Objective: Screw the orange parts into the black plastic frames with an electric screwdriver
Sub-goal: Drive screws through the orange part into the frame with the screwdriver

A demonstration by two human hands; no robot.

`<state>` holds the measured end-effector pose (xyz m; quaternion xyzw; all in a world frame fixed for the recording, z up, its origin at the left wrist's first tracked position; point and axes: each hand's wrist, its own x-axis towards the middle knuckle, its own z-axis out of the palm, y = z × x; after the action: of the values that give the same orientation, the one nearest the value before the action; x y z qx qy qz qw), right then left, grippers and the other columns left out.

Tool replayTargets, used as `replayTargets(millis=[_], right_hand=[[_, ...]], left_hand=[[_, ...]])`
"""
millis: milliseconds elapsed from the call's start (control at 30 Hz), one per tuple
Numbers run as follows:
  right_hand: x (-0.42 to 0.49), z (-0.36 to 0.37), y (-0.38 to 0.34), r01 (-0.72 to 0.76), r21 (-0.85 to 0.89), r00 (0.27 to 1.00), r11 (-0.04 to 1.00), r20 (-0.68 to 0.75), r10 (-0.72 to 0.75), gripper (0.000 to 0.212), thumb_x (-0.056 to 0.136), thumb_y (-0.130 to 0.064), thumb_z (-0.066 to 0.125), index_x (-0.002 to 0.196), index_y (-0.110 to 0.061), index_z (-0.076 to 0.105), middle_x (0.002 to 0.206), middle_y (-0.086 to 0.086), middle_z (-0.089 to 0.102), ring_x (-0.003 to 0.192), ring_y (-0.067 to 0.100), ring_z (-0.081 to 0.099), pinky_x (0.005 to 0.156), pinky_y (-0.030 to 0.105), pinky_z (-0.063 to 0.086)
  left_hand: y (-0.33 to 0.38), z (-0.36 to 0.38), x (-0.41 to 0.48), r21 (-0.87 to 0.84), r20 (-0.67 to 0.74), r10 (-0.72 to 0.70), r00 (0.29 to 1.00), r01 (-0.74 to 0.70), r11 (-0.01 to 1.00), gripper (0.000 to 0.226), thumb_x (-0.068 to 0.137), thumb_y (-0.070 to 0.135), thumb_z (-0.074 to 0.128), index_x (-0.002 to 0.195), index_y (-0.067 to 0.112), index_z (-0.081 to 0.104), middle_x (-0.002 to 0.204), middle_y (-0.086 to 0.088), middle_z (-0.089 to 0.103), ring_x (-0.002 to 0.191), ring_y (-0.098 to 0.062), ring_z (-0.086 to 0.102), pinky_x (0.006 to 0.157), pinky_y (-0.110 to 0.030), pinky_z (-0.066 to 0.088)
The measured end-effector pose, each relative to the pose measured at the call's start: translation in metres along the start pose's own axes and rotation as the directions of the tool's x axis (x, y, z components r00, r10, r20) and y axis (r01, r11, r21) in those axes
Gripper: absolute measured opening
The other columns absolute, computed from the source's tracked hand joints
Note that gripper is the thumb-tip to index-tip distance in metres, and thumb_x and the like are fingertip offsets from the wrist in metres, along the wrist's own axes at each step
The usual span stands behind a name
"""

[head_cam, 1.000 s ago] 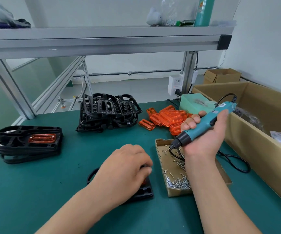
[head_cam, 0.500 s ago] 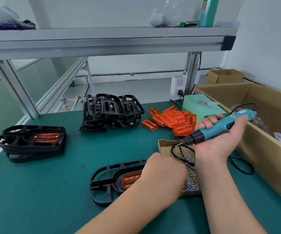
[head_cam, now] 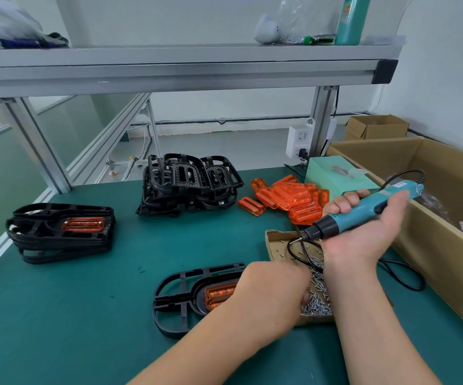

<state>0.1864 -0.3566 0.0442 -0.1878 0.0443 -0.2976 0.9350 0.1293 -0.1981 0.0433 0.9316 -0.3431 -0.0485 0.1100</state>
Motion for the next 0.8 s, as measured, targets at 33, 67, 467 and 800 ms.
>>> replayTargets(millis=[33,67,467,800], right_hand=[[-0.001,0.000,0.000,0.000,0.000,1.000,1.000,0.001,0.000,0.051,0.100,-0.067,0.055,0.087,-0.017,0.058,0.076,-0.002,0.049,0.060,0.014,0.045,0.057,0.027,0.041],[-0.001,0.000,0.000,-0.001,0.001,1.000,1.000,0.002,0.001,0.051,0.100,-0.067,0.055,0.088,-0.017,0.058,0.076,-0.002,0.050,0.060,0.014,0.045,0.057,0.027,0.041],[0.000,-0.001,-0.001,-0.023,0.033,0.999,0.999,-0.025,0.024,0.052,0.099,-0.068,0.058,0.087,-0.017,0.058,0.075,-0.002,0.051,0.060,0.013,0.047,0.056,0.027,0.043],[-0.023,0.013,0.020,-0.121,-0.049,0.989,0.991,0.083,0.125,0.053,0.101,-0.068,0.053,0.087,-0.017,0.058,0.075,-0.001,0.047,0.058,0.013,0.044,0.054,0.026,0.041]], left_hand=[[-0.001,0.001,0.000,-0.022,-0.025,0.000,1.000,-0.001,1.000,0.015,0.099,0.016,0.060,0.104,0.028,0.068,0.109,0.002,0.068,0.104,-0.023,0.065,0.081,-0.038,0.052],[-0.003,0.002,-0.001,-0.043,-0.046,0.001,0.999,-0.003,0.999,0.014,0.099,0.017,0.060,0.103,0.028,0.067,0.109,0.003,0.068,0.104,-0.022,0.064,0.081,-0.038,0.051],[-0.029,-0.007,-0.013,-0.844,0.111,-0.113,0.987,0.154,0.514,0.017,0.105,0.023,0.057,0.089,0.029,0.063,0.064,0.008,0.056,0.059,-0.010,0.050,0.055,-0.025,0.043],[-0.080,-0.028,-0.059,-0.846,0.259,-0.048,0.965,0.202,-0.494,0.005,0.099,0.004,0.060,0.104,0.004,0.060,0.095,-0.015,0.062,0.070,-0.014,0.055,0.051,-0.018,0.045]])
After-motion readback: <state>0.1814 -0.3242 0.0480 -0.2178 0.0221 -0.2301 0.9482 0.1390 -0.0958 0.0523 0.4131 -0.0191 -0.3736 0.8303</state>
